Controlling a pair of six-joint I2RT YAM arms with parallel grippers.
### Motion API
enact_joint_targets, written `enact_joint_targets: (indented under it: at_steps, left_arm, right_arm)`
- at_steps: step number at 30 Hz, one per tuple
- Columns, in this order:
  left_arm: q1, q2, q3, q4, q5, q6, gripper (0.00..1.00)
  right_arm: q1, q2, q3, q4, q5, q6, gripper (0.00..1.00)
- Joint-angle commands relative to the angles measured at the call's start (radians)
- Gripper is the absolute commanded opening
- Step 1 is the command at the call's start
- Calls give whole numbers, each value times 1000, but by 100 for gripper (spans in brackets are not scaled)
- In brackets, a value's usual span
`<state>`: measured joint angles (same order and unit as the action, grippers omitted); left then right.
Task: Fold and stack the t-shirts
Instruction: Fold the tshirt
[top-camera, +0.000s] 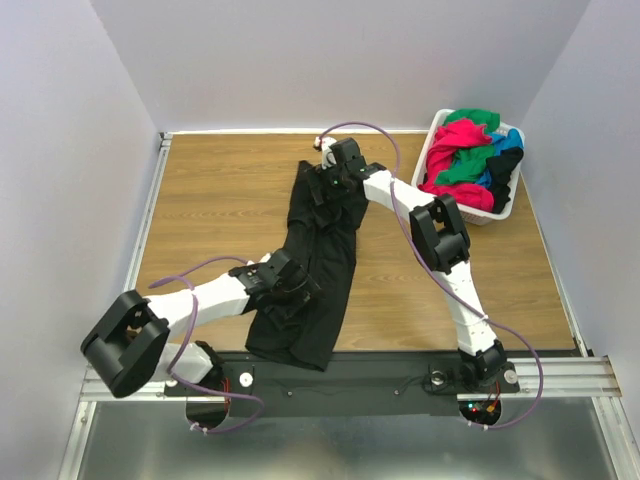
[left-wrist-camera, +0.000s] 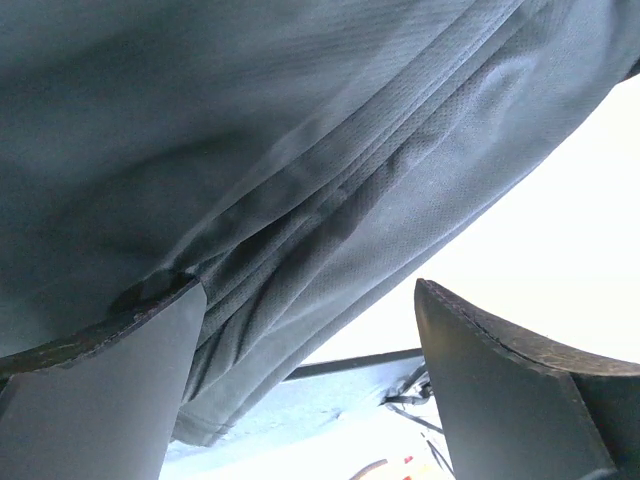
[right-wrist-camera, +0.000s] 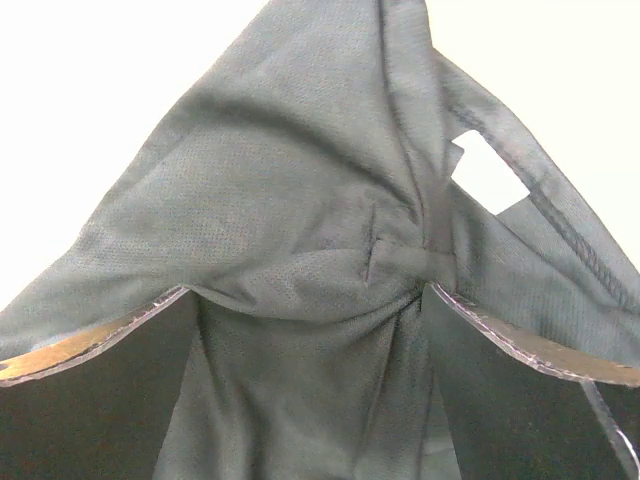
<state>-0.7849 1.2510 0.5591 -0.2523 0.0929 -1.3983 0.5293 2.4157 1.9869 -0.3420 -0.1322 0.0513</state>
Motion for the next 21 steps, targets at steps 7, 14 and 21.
enact_joint_targets:
  at_steps: [7,14,21]
  left_arm:
    - [-66,263,173,-39,27,47,99]
    - [-85,306,263,-80,19,81,98]
    - [-91,205,323,-209,-61,107,99]
  right_arm:
    - [5,284,223,-80,-346,-193,100]
    - [5,306,384,-75,-270,-223,100]
    - [3,246,394,-77,-213,-215,100]
